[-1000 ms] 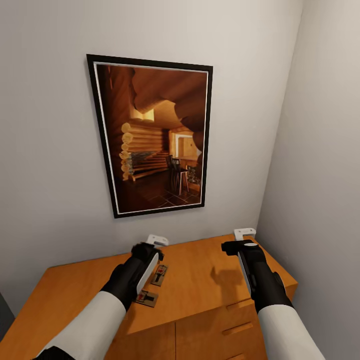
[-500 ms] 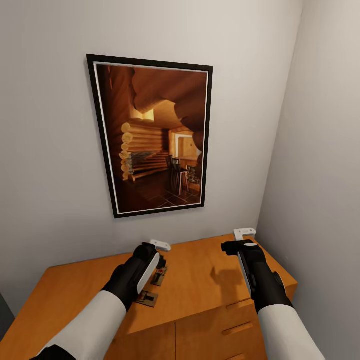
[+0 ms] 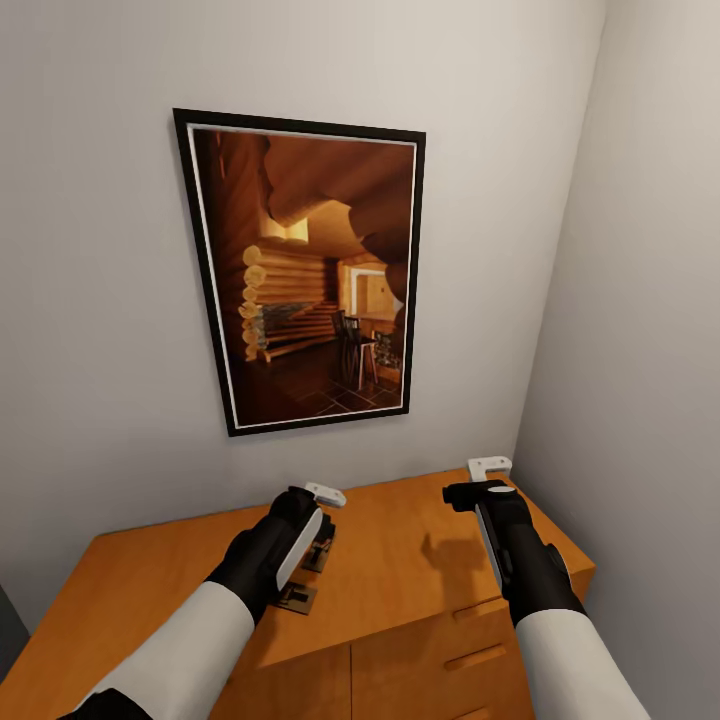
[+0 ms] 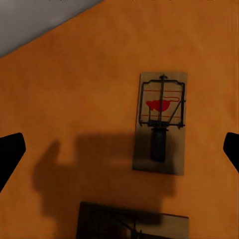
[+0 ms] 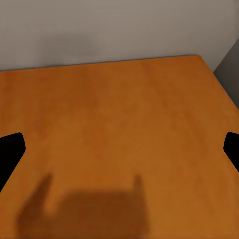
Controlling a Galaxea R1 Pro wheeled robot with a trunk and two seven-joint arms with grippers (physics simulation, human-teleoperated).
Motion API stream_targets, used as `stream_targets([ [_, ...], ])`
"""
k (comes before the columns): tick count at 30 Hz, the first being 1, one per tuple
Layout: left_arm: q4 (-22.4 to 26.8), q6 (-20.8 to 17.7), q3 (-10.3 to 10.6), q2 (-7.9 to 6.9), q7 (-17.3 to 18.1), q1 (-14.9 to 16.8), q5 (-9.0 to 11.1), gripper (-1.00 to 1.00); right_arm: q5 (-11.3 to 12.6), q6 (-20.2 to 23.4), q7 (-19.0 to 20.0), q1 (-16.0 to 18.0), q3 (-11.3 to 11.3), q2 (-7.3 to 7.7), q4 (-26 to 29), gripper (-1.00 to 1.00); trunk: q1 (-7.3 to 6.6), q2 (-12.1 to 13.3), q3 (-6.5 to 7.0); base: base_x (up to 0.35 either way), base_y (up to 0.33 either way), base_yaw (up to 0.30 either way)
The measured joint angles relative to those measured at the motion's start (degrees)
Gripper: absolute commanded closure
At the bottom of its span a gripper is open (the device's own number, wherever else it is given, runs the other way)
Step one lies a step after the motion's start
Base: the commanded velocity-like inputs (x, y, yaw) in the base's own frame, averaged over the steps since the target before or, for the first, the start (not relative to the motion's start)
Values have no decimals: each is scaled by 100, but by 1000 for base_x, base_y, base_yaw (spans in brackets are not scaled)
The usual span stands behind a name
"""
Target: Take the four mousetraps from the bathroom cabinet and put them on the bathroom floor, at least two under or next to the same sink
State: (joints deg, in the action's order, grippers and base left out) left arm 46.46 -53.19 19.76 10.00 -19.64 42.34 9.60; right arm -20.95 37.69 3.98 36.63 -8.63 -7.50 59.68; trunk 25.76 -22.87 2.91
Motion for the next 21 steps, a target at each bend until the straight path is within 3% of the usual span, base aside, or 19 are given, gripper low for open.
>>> stream_targets([
  [13,25,49,29,0,154,0,16,-100,-1,1,0,0,0,0,-1,-100,0,0,0,0,0,0],
  [21,25,61,30,0,499,1,10,-100,6,7,0,0,0,0,-5,-100,0,0,4,0,0,-62],
])
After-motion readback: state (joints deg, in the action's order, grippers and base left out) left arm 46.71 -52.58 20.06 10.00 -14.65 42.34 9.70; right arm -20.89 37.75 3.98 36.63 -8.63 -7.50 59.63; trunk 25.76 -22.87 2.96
